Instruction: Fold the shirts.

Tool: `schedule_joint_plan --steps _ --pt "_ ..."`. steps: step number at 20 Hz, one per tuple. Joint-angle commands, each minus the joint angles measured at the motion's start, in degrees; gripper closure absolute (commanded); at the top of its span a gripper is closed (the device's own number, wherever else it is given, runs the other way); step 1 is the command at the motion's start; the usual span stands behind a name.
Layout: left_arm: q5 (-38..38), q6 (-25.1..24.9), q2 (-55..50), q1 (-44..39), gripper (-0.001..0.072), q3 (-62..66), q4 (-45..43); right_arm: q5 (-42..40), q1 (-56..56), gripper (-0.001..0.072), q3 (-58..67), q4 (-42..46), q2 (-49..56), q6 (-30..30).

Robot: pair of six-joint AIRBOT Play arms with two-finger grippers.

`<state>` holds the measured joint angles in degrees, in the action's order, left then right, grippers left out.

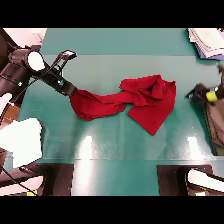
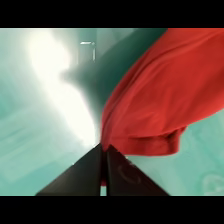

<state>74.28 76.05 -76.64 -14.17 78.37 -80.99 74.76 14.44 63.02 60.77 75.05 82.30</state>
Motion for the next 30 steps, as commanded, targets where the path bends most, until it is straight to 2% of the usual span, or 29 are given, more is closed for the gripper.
schedule_joint_plan --steps 1,4,6,11,14,15,16,21,25,30 --pt "-1.3 0.0 0.0 0.0 0.0683 0.1 3.5 -2.4 4.6 0.0335 -13.2 -3.7 -0.5 -3.4" --pt "-1.0 0.0 0.0 0.0 0.0683 0.1 4.1 -7.4 4.6 0.0335 -15.1 -12.9 4.1 -7.4" --pt "-1.0 0.0 0.0 0.0 0.0683 0.1 4.1 -7.9 4.3 0.0336 -13.6 -17.4 7.3 -9.8" --pt "-0.6 0.1 0.0 0.0 0.0683 0.1 4.1 -9.5 0.2 0.0348 -9.5 -17.3 11.8 -9.7" --pt "0.7 0.1 0.0 0.0 0.0683 0.1 4.1 -11.6 -1.7 0.0427 -9.3 -17.3 12.8 -9.8" --pt "0.8 0.1 0.0 0.0 0.0683 0.1 4.1 -12.3 -2.2 0.0597 -9.3 -17.3 12.4 -10.1" --pt "0.8 0.3 0.0 0.0 0.0683 0.2 4.1 -12.7 -2.6 0.0694 -9.3 -17.3 11.5 -10.9" --pt "4.9 0.2 2.0 3.6 0.0684 9.9 2.8 -11.1 1.1 0.0695 -4.1 -17.7 -1.3 -10.8" --pt "4.9 0.6 8.6 9.4 0.0683 26.4 2.8 -10.1 5.4 0.0696 10.5 -19.5 -12.9 -8.8" --pt "3.8 0.5 15.5 10.4 0.0683 41.6 3.0 -11.9 6.3 0.0695 28.6 -19.1 -21.3 -7.3"
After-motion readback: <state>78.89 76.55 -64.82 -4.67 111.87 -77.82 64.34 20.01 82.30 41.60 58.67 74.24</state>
